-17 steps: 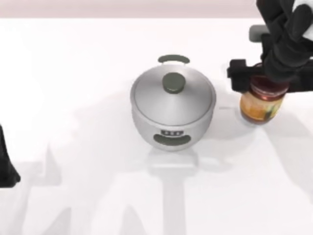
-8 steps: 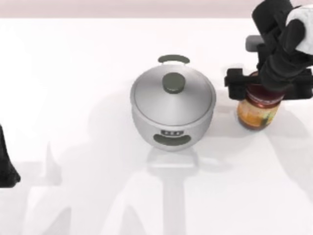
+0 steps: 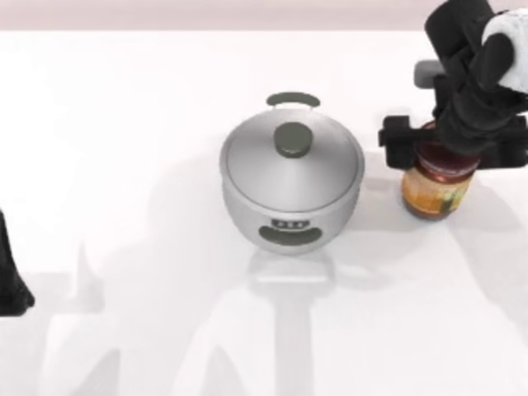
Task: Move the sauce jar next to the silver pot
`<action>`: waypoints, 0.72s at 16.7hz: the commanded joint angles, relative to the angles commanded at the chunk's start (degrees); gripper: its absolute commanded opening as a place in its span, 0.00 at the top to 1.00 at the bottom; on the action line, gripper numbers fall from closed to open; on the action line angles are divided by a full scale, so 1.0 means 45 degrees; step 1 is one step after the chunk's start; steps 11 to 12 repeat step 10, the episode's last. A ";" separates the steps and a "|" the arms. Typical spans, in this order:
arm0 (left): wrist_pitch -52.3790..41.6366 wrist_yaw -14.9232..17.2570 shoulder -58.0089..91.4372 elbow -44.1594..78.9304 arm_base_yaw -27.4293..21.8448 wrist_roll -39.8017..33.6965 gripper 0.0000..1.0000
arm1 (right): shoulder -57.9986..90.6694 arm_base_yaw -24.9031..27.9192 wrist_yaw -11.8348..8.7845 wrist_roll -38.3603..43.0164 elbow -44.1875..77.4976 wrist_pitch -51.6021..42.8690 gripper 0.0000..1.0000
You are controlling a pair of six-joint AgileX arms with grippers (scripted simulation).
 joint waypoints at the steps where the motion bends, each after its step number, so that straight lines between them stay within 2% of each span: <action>1: 0.0000 0.0000 0.0000 0.0000 0.0000 0.0000 0.00 | 0.0000 0.0000 0.0000 0.0000 0.0000 0.0000 0.25; 4: 0.0000 0.0000 0.0000 0.0000 0.0000 0.0000 0.00 | 0.0000 0.0000 0.0000 0.0000 0.0000 0.0000 0.02; 12: 0.0000 0.0000 0.0000 0.0000 0.0000 0.0000 0.00 | 0.0000 0.0000 0.0000 0.0000 0.0000 0.0000 0.00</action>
